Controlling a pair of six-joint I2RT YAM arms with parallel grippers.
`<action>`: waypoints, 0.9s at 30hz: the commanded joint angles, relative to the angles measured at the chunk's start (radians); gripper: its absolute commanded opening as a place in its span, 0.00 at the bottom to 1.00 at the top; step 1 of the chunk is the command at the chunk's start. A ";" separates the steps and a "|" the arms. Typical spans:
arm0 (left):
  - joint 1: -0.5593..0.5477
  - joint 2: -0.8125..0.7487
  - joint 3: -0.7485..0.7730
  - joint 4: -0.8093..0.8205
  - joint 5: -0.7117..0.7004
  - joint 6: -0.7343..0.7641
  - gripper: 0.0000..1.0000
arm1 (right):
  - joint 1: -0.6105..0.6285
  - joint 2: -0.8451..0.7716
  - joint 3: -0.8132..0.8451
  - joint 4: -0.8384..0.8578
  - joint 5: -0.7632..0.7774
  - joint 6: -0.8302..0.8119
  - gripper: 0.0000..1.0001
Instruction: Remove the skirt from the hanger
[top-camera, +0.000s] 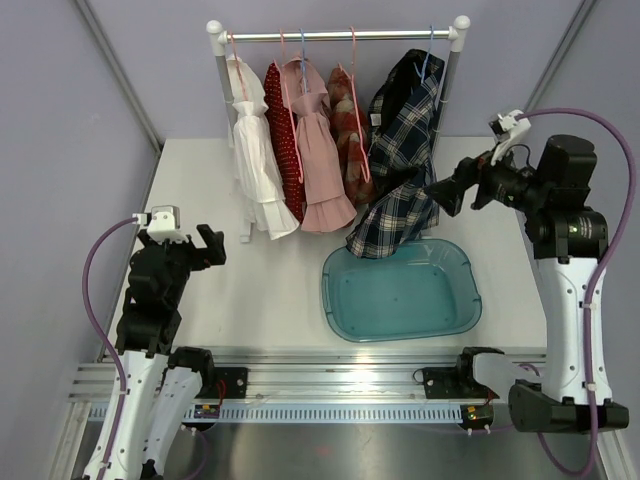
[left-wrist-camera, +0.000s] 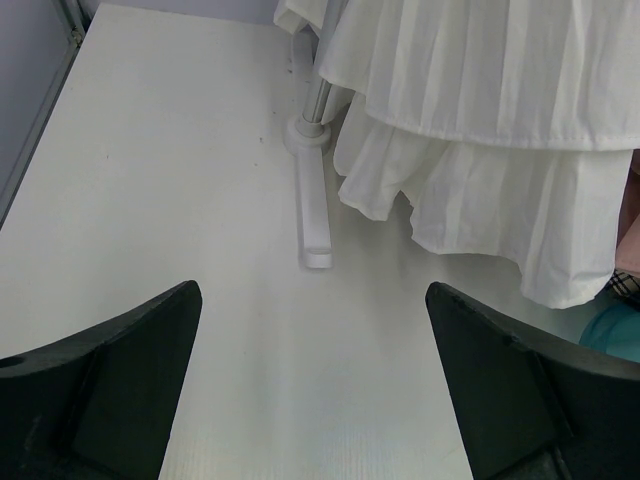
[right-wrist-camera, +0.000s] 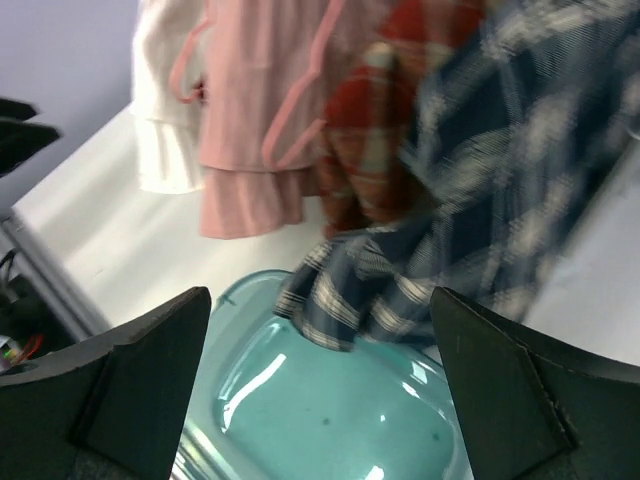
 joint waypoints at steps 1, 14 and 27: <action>-0.003 0.003 0.019 0.052 0.021 0.014 0.99 | 0.127 0.044 0.097 -0.013 -0.023 0.023 1.00; -0.003 0.017 0.019 0.046 0.004 0.025 0.99 | 0.486 0.510 0.490 0.010 0.602 0.093 0.90; -0.003 0.015 0.018 0.047 0.012 0.028 0.99 | 0.531 0.746 0.708 0.036 0.742 0.121 0.54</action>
